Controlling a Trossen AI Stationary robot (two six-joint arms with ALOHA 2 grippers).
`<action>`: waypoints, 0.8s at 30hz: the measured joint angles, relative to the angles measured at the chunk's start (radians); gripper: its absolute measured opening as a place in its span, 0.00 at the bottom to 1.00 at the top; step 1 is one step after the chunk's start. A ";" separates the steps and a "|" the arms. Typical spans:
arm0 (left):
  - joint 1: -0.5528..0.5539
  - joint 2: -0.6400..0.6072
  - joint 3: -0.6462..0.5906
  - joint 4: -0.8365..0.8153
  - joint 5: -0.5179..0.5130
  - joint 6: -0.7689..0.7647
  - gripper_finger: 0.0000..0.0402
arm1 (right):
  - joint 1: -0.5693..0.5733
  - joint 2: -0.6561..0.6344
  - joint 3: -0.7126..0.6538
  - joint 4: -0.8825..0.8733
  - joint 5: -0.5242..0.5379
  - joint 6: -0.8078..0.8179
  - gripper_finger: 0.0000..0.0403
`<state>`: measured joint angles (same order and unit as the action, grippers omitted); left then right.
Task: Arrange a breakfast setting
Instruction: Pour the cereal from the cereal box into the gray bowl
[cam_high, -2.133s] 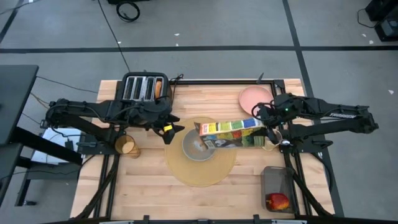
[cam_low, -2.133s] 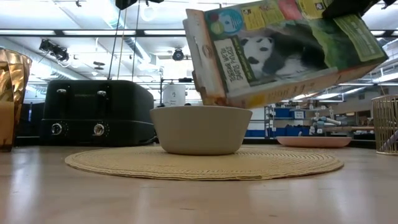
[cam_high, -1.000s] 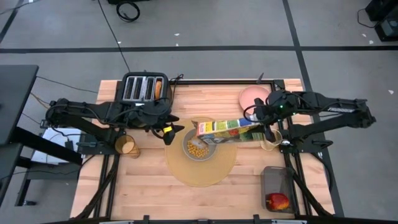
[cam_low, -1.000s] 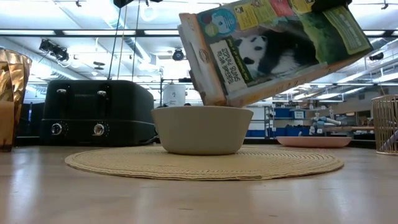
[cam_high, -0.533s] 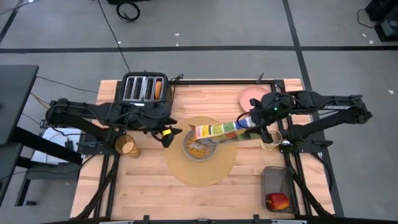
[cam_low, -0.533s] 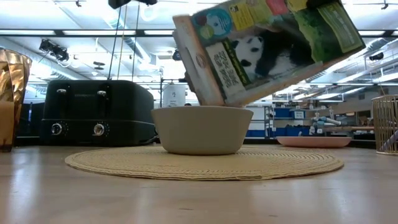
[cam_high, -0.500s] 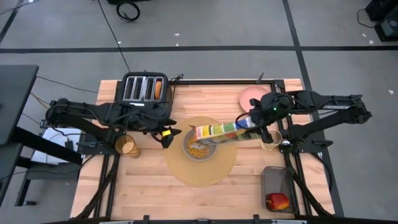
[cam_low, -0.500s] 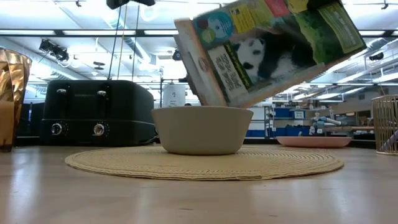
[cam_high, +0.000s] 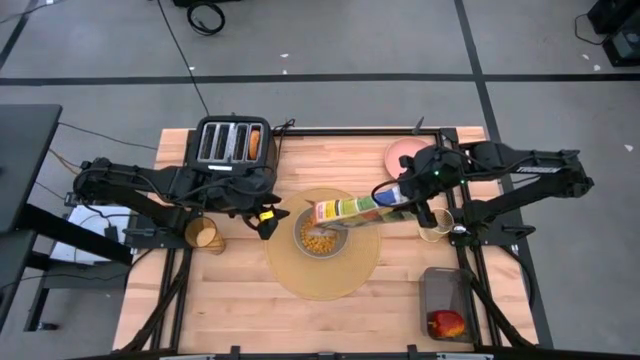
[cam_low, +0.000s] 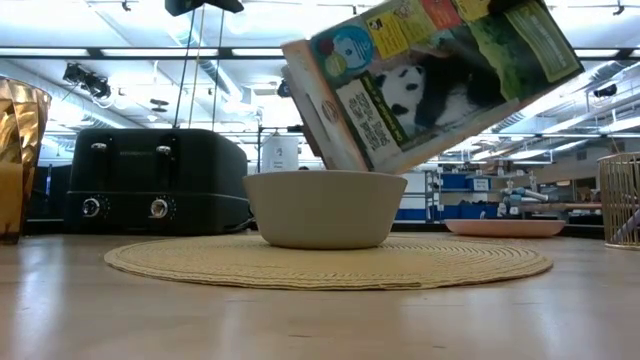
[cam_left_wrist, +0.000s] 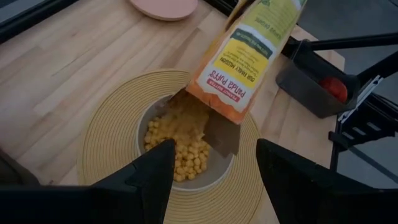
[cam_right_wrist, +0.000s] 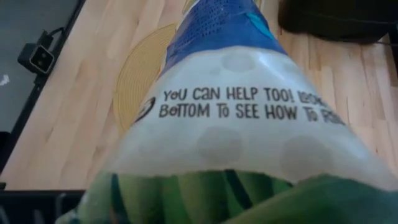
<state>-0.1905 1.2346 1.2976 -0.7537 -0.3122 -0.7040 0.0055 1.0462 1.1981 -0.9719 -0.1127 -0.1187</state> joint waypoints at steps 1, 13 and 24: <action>0.000 0.000 0.000 0.000 0.000 0.000 0.57 | 0.000 0.000 0.007 0.002 0.000 0.001 0.45; 0.000 0.000 0.000 0.000 0.000 0.000 0.57 | 0.012 -0.001 0.081 -0.067 -0.035 -0.025 0.45; 0.000 0.000 0.000 0.003 0.000 -0.018 0.57 | 0.037 0.014 0.083 -0.087 -0.049 -0.039 0.44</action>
<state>-0.1905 1.2346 1.2976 -0.7510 -0.3122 -0.7223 0.0428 1.0606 1.2812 -1.0586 -0.1617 -0.1574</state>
